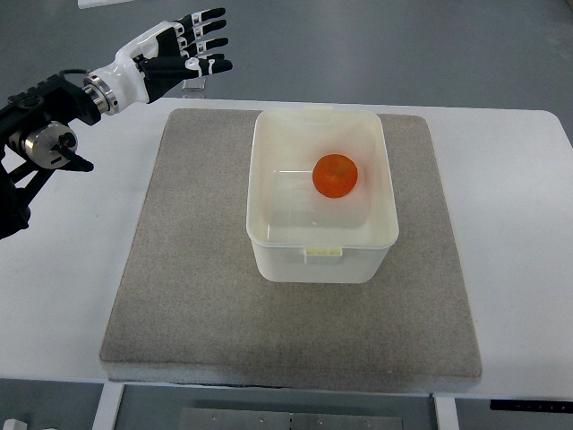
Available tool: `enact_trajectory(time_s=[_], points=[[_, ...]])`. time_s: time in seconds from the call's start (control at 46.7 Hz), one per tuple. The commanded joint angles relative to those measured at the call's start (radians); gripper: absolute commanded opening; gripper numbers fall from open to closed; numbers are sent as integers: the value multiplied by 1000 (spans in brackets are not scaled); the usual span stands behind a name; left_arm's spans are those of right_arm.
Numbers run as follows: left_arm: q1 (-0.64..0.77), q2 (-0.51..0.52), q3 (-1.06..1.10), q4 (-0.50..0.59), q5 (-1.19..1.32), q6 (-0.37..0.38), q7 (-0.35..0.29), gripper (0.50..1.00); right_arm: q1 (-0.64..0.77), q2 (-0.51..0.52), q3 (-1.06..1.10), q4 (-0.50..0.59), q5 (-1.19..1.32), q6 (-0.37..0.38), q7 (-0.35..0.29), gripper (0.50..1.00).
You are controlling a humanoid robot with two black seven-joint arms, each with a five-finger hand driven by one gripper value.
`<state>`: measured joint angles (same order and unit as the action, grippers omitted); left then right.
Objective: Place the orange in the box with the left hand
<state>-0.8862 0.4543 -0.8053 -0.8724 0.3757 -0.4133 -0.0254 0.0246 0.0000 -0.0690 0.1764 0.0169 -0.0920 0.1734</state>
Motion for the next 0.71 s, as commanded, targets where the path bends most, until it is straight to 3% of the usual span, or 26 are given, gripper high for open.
enact_trajectory(time_s=[0.0,0.257,0.686], points=[[30,0,-41,30,-105,-68,68,992,0,0,0,0,0,0,0,932],[27,1,-43,176,-389,-156,168,992,0,0,0,0,0,0,0,932],[33,-11,-32,268,-537,-185,173,992,0,0,0,0,0,0,0,932]])
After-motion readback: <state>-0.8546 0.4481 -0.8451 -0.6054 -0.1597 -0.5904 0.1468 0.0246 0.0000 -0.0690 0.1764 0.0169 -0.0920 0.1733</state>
